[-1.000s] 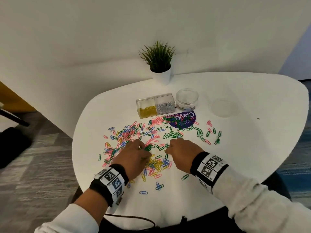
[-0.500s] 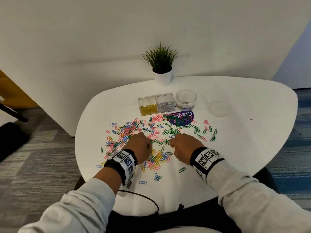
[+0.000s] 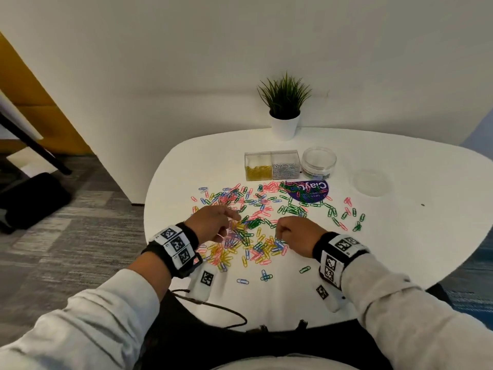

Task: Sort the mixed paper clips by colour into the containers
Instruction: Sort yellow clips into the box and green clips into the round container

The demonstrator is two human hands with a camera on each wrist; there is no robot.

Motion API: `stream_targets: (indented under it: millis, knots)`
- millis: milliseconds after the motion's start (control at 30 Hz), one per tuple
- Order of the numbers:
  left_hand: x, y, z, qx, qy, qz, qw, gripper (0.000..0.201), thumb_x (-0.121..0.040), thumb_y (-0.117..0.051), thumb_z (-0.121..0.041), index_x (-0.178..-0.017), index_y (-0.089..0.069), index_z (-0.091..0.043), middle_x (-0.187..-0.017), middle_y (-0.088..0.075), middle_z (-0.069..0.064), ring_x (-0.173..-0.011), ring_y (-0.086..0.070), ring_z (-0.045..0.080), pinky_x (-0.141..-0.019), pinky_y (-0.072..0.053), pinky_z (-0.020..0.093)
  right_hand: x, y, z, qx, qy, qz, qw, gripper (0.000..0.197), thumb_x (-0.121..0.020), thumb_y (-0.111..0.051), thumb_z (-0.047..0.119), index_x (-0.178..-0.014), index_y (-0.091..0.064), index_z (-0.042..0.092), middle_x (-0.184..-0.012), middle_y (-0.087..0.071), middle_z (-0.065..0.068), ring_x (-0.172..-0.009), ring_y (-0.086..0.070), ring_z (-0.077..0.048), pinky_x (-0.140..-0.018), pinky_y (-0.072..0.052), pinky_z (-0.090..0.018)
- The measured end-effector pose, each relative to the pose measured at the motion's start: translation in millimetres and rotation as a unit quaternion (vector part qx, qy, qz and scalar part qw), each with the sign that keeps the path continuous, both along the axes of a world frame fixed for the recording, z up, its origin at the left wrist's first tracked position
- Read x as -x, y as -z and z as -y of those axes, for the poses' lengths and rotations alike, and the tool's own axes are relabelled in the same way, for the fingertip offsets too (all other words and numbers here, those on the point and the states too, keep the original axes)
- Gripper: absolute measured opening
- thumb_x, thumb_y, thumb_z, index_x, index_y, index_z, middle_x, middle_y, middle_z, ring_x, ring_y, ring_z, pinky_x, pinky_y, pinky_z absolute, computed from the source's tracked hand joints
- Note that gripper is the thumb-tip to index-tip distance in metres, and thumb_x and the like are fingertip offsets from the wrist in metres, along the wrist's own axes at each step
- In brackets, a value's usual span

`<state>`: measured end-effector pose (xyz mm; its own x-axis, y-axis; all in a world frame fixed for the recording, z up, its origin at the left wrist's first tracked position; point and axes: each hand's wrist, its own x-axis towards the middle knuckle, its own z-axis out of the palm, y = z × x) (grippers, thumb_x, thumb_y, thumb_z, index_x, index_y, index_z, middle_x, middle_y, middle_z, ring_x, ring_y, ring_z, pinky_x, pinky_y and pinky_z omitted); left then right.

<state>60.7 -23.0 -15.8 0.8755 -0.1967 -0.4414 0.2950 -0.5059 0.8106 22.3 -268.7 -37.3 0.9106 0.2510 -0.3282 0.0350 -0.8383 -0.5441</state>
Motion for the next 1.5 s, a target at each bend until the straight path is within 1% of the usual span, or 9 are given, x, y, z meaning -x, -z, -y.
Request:
stream_targets:
  millis: [267, 467, 667, 867, 1000, 1133, 1233, 1367, 1500]
  knots:
    - [4.8, -0.4, -7.6, 0.006, 0.096, -0.037, 0.995, 0.025, -0.084, -0.045, 0.005, -0.068, -0.050, -0.015, -0.062, -0.044, 0.001, -0.052, -0.041, 0.016, -0.049, -0.034, 0.023, -5.5, 8.6, -23.4, 0.132, -0.102, 0.051, 0.985, 0.019, -0.095, -0.056, 0.035, -0.113, -0.062, 0.034, -0.105, -0.040, 0.002, -0.099, -0.054, -0.024, -0.084, -0.044, -0.032]
    - [12.6, 14.5, 2.1, -0.338, 0.379, 0.160, 0.846, 0.020, -0.085, -0.065, -0.037, -0.105, -0.068, -0.037, -0.112, -0.066, -0.010, -0.102, -0.061, 0.014, -0.090, -0.051, 0.032, -0.8, 12.4, -19.6, 0.125, -0.069, 0.067, 0.987, 0.014, -0.094, -0.058, 0.038, -0.097, -0.062, 0.025, -0.106, -0.046, 0.003, -0.096, -0.056, -0.021, -0.084, -0.045, -0.032]
    - [16.4, 20.1, 9.6, -0.329, 0.408, 0.219, 0.823, 0.022, -0.087, -0.066, -0.048, -0.107, -0.072, -0.040, -0.110, -0.066, -0.014, -0.101, -0.060, 0.013, -0.086, -0.052, 0.031, 11.8, -11.4, -3.9, -0.098, 0.130, 0.093, 0.982, 0.008, -0.093, -0.064, 0.025, -0.090, -0.067, 0.018, -0.076, -0.057, 0.009, -0.065, -0.049, -0.004, -0.060, -0.037, -0.018]
    - [20.1, 26.2, 13.8, -0.335, 0.421, 0.256, 0.803, 0.018, -0.091, -0.060, -0.036, -0.103, -0.072, -0.036, -0.106, -0.064, -0.012, -0.098, -0.060, 0.014, -0.083, -0.054, 0.033, 32.0, -20.6, 17.4, -0.574, 0.349, -0.119, 0.731, 0.009, -0.097, -0.052, 0.002, -0.098, -0.059, 0.006, -0.084, -0.068, -0.013, -0.066, -0.063, -0.018, -0.055, -0.052, -0.026]
    - [24.3, 29.2, 12.1, -0.316, 0.416, 0.276, 0.807, 0.014, -0.092, -0.052, -0.031, -0.095, -0.066, -0.030, -0.100, -0.062, -0.011, -0.087, -0.058, 0.013, -0.073, -0.048, 0.026, 40.3, -17.7, 22.9, -0.615, 0.364, -0.143, 0.684, 0.021, -0.094, -0.048, 0.001, -0.107, -0.064, 0.004, -0.080, -0.066, -0.009, -0.063, -0.061, -0.016, -0.052, -0.052, -0.022]
    - [14.7, 22.1, 5.9, -0.239, 0.313, 0.207, 0.896, 0.014, -0.091, -0.053, -0.024, -0.079, -0.059, -0.027, -0.081, -0.059, -0.011, -0.072, -0.053, 0.008, -0.064, -0.042, 0.025, 41.8, -12.8, 25.1, -0.625, 0.388, -0.155, 0.660, 0.027, -0.091, -0.044, 0.001, -0.106, -0.066, 0.003, -0.080, -0.064, -0.010, -0.066, -0.060, -0.018, -0.053, -0.052, -0.024]
    - [8.9, 15.1, -0.4, -0.053, 0.128, 0.065, 0.988, 0.025, -0.088, -0.054, -0.012, -0.064, -0.056, -0.013, -0.064, -0.059, 0.002, -0.057, -0.050, 0.018, -0.056, -0.039, 0.027, 41.0, -10.1, 19.2, -0.564, 0.386, -0.141, 0.716, 0.014, -0.090, -0.048, 0.005, -0.091, -0.062, 0.009, -0.074, -0.058, -0.008, -0.060, -0.052, -0.018, -0.051, -0.043, -0.026]
    - [11.3, 9.2, -5.8, 0.123, -0.012, -0.080, 0.989, 0.014, -0.089, -0.052, 0.006, -0.081, -0.058, -0.004, -0.067, -0.061, 0.015, -0.058, -0.058, 0.025, -0.048, -0.046, 0.026, 39.4, -5.0, 0.9, -0.150, 0.162, -0.003, 0.975, 0.008, -0.090, -0.059, 0.020, -0.083, -0.061, 0.017, -0.082, -0.063, 0.004, -0.067, -0.057, -0.017, -0.060, -0.043, -0.026]
    - [14.6, 12.6, -0.3, 0.069, 0.015, -0.111, 0.991, 0.028, -0.083, -0.046, 0.008, -0.092, -0.068, -0.007, -0.066, -0.057, 0.009, -0.054, -0.054, 0.019, -0.047, -0.043, 0.025, 33.9, 0.3, -10.5, 0.087, -0.014, 0.037, 0.995, 0.021, -0.096, -0.052, 0.023, -0.109, -0.066, 0.030, -0.128, -0.058, 0.004, -0.117, -0.055, -0.019, -0.097, -0.042, -0.028]
